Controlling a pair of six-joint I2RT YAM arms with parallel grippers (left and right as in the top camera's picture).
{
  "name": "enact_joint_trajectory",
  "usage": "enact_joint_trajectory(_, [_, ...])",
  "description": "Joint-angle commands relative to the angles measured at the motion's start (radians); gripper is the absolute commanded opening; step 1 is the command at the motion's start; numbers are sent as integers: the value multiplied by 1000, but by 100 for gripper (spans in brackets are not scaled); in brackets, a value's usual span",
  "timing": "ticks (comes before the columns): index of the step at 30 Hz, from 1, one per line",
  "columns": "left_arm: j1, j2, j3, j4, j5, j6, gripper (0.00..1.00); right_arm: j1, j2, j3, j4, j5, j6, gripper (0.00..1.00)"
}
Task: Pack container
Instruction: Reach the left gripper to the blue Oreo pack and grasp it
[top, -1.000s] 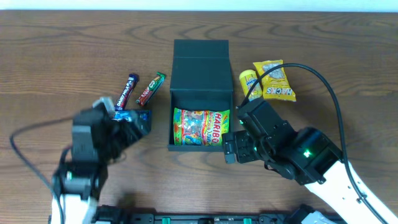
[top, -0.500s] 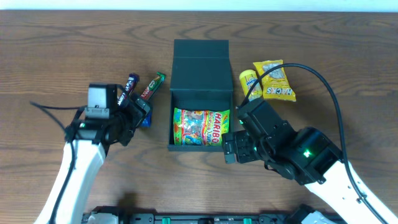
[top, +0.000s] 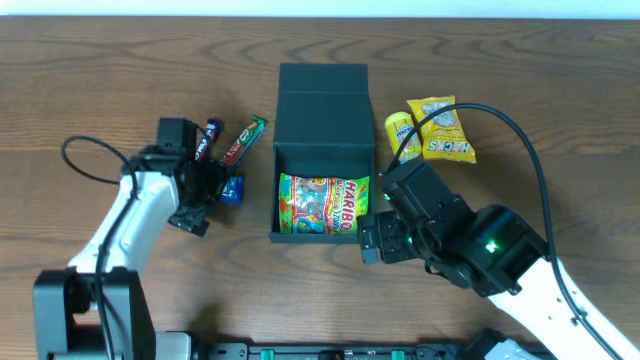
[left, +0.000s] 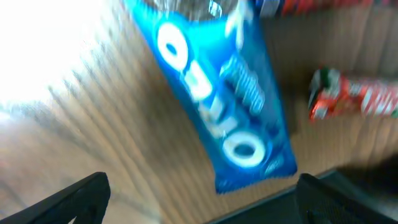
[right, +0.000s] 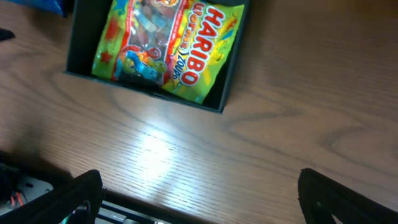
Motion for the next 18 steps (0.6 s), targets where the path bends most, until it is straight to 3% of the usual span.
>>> enact_joint_trajectory(1, [19, 41, 40, -10, -24, 0, 96, -8, -1, -17, -1, 11, 18, 99])
enact_joint_trajectory(4, [19, 78, 45, -9, -24, -1, 100, -8, 4, -19, -1, 10, 20, 99])
enact_joint_trajectory(5, [19, 93, 45, -9, -24, -1, 95, -8, 4, -19, -1, 11, 19, 99])
enact_joint_trajectory(10, [19, 129, 45, -8, -21, 0, 91, -8, 4, -19, -2, 10, 19, 99])
enact_joint_trajectory(15, [19, 131, 45, -6, -32, 0, 67, -8, 4, -19, -2, 10, 19, 99])
enact_joint_trajectory(18, [19, 134, 45, -19, -33, 1, 61, -8, 4, -19, -2, 10, 19, 99])
